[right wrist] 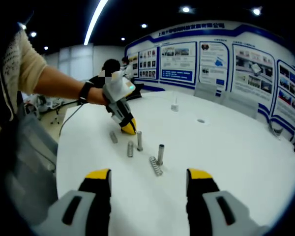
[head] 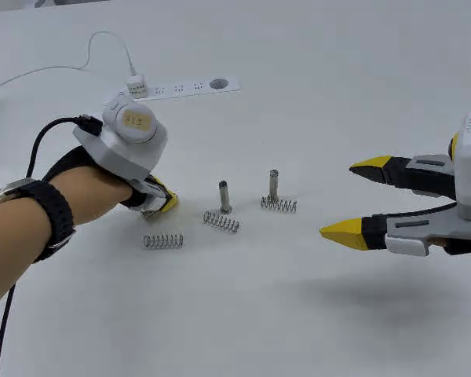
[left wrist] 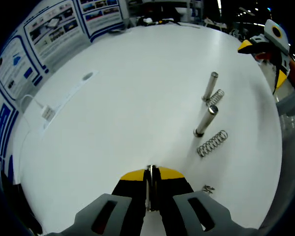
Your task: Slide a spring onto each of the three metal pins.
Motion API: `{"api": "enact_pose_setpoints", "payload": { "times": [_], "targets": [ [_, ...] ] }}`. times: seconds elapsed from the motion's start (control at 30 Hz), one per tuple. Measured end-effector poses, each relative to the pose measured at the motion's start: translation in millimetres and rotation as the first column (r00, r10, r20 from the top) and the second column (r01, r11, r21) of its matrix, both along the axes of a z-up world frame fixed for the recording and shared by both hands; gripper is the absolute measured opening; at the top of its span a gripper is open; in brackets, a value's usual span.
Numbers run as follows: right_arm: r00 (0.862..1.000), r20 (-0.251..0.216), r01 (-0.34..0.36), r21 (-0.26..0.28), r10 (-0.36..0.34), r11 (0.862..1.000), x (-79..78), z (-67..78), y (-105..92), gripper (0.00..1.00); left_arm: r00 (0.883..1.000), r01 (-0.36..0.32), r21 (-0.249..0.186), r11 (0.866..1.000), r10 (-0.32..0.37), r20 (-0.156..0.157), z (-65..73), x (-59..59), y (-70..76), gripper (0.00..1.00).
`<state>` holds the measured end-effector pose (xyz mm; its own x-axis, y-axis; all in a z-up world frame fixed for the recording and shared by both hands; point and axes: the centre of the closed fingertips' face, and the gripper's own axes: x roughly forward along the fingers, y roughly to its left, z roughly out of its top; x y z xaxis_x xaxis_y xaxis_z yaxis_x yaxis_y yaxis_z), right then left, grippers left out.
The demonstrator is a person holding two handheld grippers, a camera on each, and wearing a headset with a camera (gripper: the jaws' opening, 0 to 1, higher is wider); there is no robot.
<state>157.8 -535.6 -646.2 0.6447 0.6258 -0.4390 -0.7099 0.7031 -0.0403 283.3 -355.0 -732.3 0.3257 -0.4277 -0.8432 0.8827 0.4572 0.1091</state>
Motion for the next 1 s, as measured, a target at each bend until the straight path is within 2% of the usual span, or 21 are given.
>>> {"api": "enact_pose_setpoints", "payload": {
  "times": [0.3,0.43,0.8,1.0],
  "targets": [
    [1.000,0.001,-0.005,-0.014,0.005,1.000,-0.9,-0.2,1.6,0.63,0.999,-0.027,-0.055,0.998,0.028,0.017,20.5,-1.6,4.0,0.07],
    [1.000,-0.003,-0.010,-0.016,0.010,1.000,-2.0,-1.6,3.1,0.63,0.998,-0.053,-0.098,0.994,0.055,0.013,27.3,-5.8,5.9,0.07],
    [0.999,0.001,-0.034,-0.013,0.034,0.999,-0.4,0.3,9.3,0.63,0.994,-0.105,-0.152,0.983,0.110,0.019,42.1,-12.3,14.9,0.07],
    [0.999,-0.002,-0.051,-0.015,0.051,0.999,-2.6,-0.3,13.6,0.63,0.990,-0.135,-0.179,0.975,0.141,0.021,45.8,-17.1,20.4,0.07]
  ]
}}
